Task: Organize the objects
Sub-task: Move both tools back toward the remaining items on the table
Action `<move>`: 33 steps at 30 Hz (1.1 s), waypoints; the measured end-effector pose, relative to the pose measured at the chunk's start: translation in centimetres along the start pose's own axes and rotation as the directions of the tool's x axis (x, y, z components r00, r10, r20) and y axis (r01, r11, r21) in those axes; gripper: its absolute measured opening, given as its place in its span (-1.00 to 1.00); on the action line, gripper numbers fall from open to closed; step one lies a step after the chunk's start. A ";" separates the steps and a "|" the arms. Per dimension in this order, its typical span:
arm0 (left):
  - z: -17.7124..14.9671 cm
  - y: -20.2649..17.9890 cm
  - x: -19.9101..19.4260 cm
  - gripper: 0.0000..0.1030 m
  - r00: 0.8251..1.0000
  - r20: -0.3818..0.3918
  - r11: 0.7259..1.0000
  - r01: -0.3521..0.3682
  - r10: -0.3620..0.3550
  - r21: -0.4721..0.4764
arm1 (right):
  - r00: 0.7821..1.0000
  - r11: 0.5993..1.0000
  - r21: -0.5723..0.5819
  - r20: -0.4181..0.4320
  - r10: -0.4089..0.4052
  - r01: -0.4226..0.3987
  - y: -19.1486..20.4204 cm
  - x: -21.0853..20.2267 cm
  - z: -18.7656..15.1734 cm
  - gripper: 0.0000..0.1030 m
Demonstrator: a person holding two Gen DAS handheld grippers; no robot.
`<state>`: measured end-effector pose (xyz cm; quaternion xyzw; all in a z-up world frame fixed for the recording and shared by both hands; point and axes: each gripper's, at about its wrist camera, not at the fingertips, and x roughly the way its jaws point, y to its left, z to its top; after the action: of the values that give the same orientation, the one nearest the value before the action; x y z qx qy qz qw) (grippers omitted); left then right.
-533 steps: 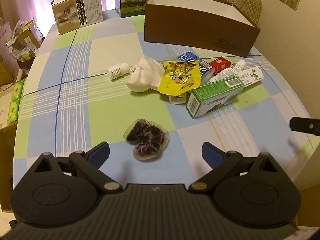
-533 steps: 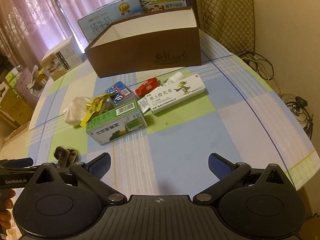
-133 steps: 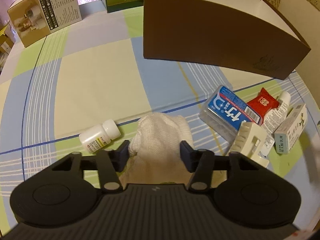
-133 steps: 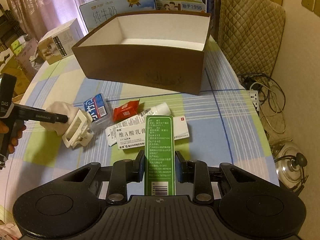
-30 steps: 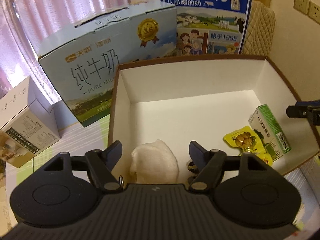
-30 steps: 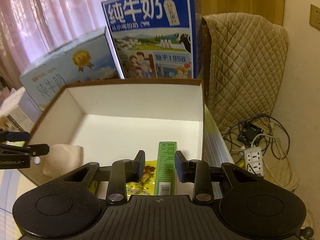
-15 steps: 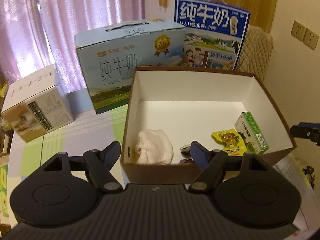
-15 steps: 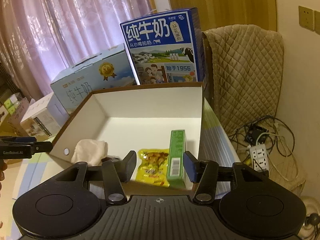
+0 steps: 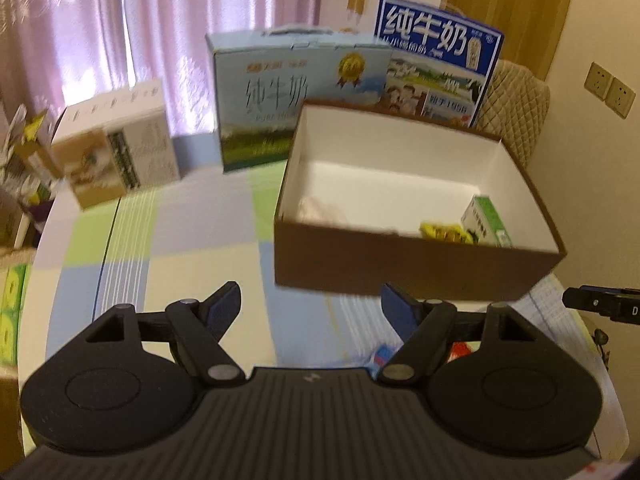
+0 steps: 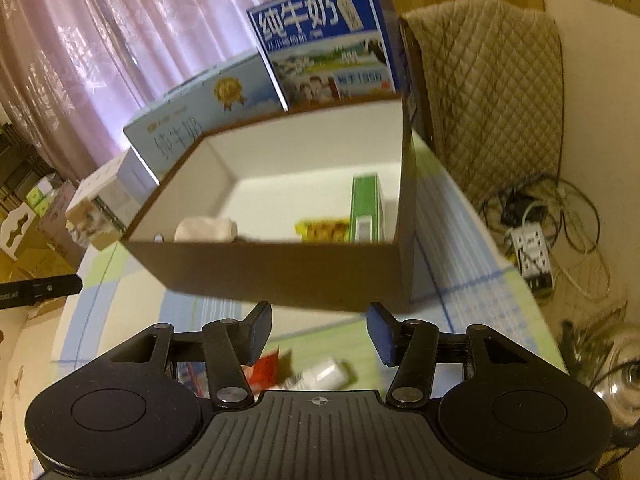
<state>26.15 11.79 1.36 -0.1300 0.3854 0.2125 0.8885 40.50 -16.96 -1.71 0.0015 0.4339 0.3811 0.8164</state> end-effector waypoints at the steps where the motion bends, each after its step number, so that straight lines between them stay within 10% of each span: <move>1: -0.6 0.1 -0.1 0.44 1.000 -0.011 1.000 -0.004 0.004 -0.005 | 1.000 1.000 0.004 -0.008 0.003 -0.003 -0.1 0.1 -0.3 -0.03; 33: -7.7 1.0 -1.1 0.44 0.990 -0.138 0.998 -0.044 0.037 -0.051 | 0.976 0.999 0.003 -0.211 0.047 -0.047 -1.9 4.2 -6.3 -0.18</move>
<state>20.20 9.37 -3.04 -0.1604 0.4424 0.2314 0.8515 38.59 -17.74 -9.26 -0.0295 0.5176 0.3988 0.7565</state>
